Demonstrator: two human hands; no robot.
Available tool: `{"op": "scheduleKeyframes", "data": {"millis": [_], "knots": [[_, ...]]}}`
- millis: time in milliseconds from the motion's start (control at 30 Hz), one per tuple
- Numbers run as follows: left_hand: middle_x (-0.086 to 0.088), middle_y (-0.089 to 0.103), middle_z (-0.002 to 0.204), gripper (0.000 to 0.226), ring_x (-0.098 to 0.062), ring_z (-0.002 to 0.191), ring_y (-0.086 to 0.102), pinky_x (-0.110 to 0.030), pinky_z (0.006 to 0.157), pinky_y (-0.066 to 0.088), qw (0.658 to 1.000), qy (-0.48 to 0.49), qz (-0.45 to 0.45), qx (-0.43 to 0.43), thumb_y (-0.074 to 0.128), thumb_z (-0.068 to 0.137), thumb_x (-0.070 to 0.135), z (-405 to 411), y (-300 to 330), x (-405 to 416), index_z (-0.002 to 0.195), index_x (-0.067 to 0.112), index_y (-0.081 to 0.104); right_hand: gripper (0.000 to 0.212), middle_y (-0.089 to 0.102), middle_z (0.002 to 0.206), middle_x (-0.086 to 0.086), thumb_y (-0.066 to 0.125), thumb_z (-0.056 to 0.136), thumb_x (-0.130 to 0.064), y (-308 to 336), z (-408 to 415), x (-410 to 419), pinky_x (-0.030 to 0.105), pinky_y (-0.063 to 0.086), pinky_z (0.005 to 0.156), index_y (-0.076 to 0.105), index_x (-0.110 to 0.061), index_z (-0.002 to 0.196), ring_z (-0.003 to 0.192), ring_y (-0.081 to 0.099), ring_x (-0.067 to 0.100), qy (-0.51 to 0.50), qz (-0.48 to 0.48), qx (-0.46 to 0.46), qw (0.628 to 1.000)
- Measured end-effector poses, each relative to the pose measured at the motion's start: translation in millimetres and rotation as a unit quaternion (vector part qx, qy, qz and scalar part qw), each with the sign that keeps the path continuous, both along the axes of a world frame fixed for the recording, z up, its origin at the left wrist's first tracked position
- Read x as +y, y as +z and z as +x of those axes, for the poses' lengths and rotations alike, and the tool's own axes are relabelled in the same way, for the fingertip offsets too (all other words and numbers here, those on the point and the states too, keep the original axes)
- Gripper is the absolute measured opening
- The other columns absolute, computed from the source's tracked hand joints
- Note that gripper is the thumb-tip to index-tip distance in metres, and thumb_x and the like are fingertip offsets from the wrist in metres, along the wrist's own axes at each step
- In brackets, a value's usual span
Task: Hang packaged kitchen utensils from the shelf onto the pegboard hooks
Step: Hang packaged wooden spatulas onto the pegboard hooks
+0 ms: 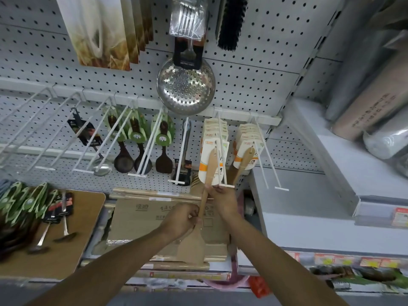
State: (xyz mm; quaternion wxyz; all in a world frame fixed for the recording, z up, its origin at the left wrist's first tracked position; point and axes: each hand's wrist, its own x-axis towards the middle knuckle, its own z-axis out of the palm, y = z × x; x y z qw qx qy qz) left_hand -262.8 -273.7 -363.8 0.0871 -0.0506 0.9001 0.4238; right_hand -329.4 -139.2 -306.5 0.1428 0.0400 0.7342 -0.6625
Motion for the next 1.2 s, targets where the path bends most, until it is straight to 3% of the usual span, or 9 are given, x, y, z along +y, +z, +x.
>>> {"op": "scheduleKeyframes", "data": {"millis": [67, 200, 367, 467, 567, 700, 800, 1033, 1200], "knots": [[0.017, 0.063, 0.065, 0.034, 0.006, 0.057, 0.055, -0.032, 0.074, 0.056, 1.000, 0.000, 0.010, -0.004, 0.075, 0.087, 0.020, -6.8, -1.4, -1.6, 0.062, 0.036, 0.058, 0.019, 0.066, 0.054, -0.014, 0.067, 0.089, 0.000, -0.3, -7.0, -1.5, 0.011, 0.047, 0.049, 0.063, -0.013, 0.075, 0.051, 0.061, -0.007, -0.002, 0.000, -0.009, 1.000], [0.006, 0.072, 0.073, 0.022, -0.010, 0.062, 0.067, -0.039, 0.075, 0.060, 0.999, -0.001, 0.022, -0.024, 0.076, 0.086, 0.017, -18.7, -1.0, -2.3, 0.070, 0.030, 0.066, 0.023, 0.067, 0.067, 0.000, 0.066, 0.091, -0.005, -0.1, -18.0, -4.3, 0.031, 0.054, 0.059, 0.063, -0.013, 0.070, 0.060, 0.064, 0.011, 0.007, 0.017, -0.012, 1.000], [0.004, 0.074, 0.078, 0.023, -0.011, 0.069, 0.070, -0.039, 0.077, 0.060, 0.999, 0.003, 0.021, -0.030, 0.073, 0.088, 0.017, -26.3, 1.3, 3.7, 0.071, 0.032, 0.067, 0.029, 0.062, 0.066, -0.001, 0.058, 0.092, 0.005, 4.3, -25.4, -0.9, 0.016, 0.050, 0.049, 0.061, -0.014, 0.070, 0.055, 0.061, 0.003, 0.019, 0.024, 0.029, 0.999], [0.002, 0.077, 0.101, 0.013, -0.016, 0.094, 0.071, -0.025, 0.082, 0.053, 0.998, 0.033, -0.052, -0.003, 0.065, 0.091, 0.022, -21.8, 2.2, 11.3, 0.101, 0.024, 0.074, 0.012, 0.066, 0.077, -0.003, 0.062, 0.091, 0.002, 1.4, -22.3, 0.7, 0.010, 0.048, 0.057, 0.067, -0.008, 0.086, 0.066, 0.062, 0.000, 0.025, 0.048, 0.059, 0.997], [0.004, 0.068, 0.127, 0.045, -0.016, 0.116, 0.063, -0.028, 0.093, 0.050, 0.994, 0.047, -0.095, 0.001, 0.065, 0.092, 0.036, -12.5, 1.3, 10.2, 0.135, 0.024, 0.059, 0.009, 0.067, 0.084, -0.007, 0.066, 0.090, -0.013, -18.5, -15.9, 6.2, 0.017, 0.049, 0.067, 0.067, -0.012, 0.099, 0.080, 0.064, 0.009, 0.038, 0.121, 0.056, 0.990], [0.011, 0.058, 0.138, 0.047, -0.014, 0.123, 0.056, -0.031, 0.094, 0.051, 0.980, 0.009, -0.186, 0.067, 0.061, 0.094, 0.038, 11.4, 5.7, -22.0, 0.140, 0.034, 0.050, 0.033, 0.069, 0.110, -0.001, 0.063, 0.086, -0.029, -45.0, -2.9, 13.5, 0.042, 0.054, 0.092, 0.064, -0.018, 0.118, 0.101, 0.065, 0.018, 0.161, 0.252, 0.098, 0.949], [0.014, 0.061, 0.129, 0.039, -0.011, 0.120, 0.054, -0.030, 0.088, 0.053, 0.961, -0.027, -0.229, 0.152, 0.059, 0.095, 0.035, 35.2, 12.3, -63.3, 0.134, 0.038, 0.054, 0.044, 0.057, 0.135, -0.002, 0.061, 0.092, -0.019, -35.1, 9.8, 7.9, 0.032, 0.043, 0.106, 0.055, -0.020, 0.135, 0.121, 0.054, 0.016, 0.268, 0.342, 0.181, 0.882], [0.017, 0.062, 0.126, 0.039, -0.003, 0.119, 0.051, -0.020, 0.095, 0.046, 0.927, -0.049, -0.293, 0.229, 0.056, 0.096, 0.047, 102.5, 42.1, -160.0, 0.133, 0.035, 0.056, 0.049, 0.046, 0.145, -0.003, 0.056, 0.096, -0.027, 1.4, 43.8, -53.5, 0.031, 0.037, 0.109, 0.044, -0.025, 0.144, 0.134, 0.041, 0.016, 0.415, 0.373, 0.374, 0.740], [0.017, 0.058, 0.133, 0.047, -0.003, 0.125, 0.049, -0.021, 0.099, 0.044, 0.932, -0.012, -0.284, 0.226, 0.053, 0.093, 0.053, 163.0, 64.6, -225.4, 0.136, 0.033, 0.055, 0.048, 0.053, 0.138, 0.000, 0.059, 0.093, -0.030, 25.5, 82.1, -116.6, 0.034, 0.042, 0.102, 0.050, -0.023, 0.140, 0.127, 0.047, 0.021, 0.438, 0.333, 0.453, 0.701]]}}
